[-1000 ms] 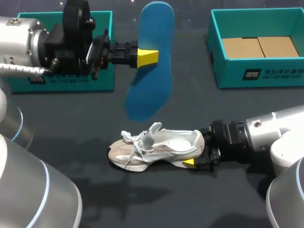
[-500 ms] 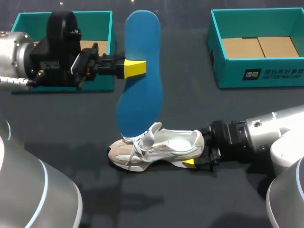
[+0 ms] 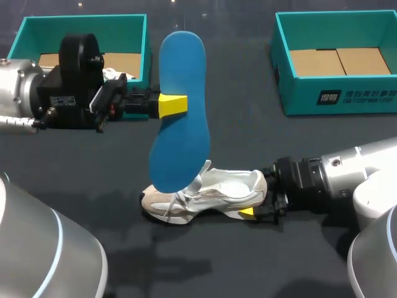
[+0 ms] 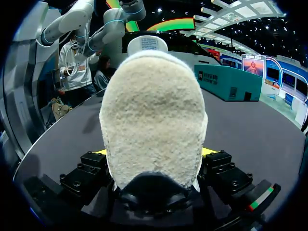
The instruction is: Take the shoe out of the shoebox, open the shoe tongue, remove and reinsert the insole, then place the shoe into the shoebox
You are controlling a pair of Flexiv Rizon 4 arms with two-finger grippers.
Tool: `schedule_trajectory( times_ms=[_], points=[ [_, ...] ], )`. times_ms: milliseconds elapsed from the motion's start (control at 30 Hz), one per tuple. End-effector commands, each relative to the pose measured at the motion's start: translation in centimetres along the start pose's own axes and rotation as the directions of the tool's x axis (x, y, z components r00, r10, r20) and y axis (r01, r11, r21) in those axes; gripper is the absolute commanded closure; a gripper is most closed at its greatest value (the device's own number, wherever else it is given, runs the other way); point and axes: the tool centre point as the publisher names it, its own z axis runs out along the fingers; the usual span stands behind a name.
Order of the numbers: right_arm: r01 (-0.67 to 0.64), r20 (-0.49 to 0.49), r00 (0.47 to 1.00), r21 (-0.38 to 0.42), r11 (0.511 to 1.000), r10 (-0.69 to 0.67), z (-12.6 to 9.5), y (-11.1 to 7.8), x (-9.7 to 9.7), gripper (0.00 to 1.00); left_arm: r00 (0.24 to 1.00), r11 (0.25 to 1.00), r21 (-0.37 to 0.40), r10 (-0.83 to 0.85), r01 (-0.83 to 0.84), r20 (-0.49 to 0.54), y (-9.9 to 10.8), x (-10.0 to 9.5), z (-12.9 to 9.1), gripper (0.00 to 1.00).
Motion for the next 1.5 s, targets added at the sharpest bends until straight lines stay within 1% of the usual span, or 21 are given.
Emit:
schedule_trajectory(
  times_ms=[33,1000,1033,1067,1100,1133,1167,1267,1500],
  points=[
    [0.0,0.001,1.0,0.004,1.0,0.0,0.0,0.0,0.2,1.0,1.0,1.0,0.012,0.003,-0.003,0.002,0.8,0.3,-0.6,1.0],
    [-0.001,0.007,1.0,0.011,1.0,0.001,0.0,0.1,0.0,1.0,1.0,1.0,0.012,0.003,-0.003,0.002,0.8,0.3,-0.6,1.0],
    [0.0,0.009,1.0,0.013,1.0,0.0,0.0,0.1,0.0,0.9,1.0,1.0,0.012,0.003,-0.003,0.002,0.8,0.3,-0.6,1.0],
    [0.0,0.011,1.0,0.014,1.0,0.0,-0.1,0.1,0.0,0.71,1.0,1.0,0.012,0.003,-0.003,0.002,0.8,0.3,-0.6,1.0],
    [-0.002,0.014,1.0,0.017,1.0,0.002,-0.1,0.1,-0.1,0.47,1.0,1.0,0.012,0.003,-0.003,0.002,0.8,0.3,-0.6,1.0],
    [-0.004,0.016,1.0,0.022,1.0,0.004,-0.2,0.1,-0.1,0.09,1.0,1.0,0.012,0.003,-0.003,0.002,0.8,0.3,-0.6,1.0],
    [-0.005,0.018,1.0,0.025,1.0,0.004,-0.3,0.1,-0.1,0.0,1.0,1.0,0.012,0.003,-0.003,0.002,0.8,0.3,-0.6,1.0],
    [-0.005,0.027,1.0,0.037,0.999,0.004,-0.6,0.1,0.0,0.0,1.0,1.0,0.012,0.003,-0.003,0.002,0.8,0.3,-0.6,1.0],
    [-0.023,0.016,1.0,0.113,0.993,0.021,-1.5,0.2,0.0,0.0,1.0,1.0,0.012,0.003,-0.003,0.002,0.8,0.3,-0.6,1.0]
  ],
)
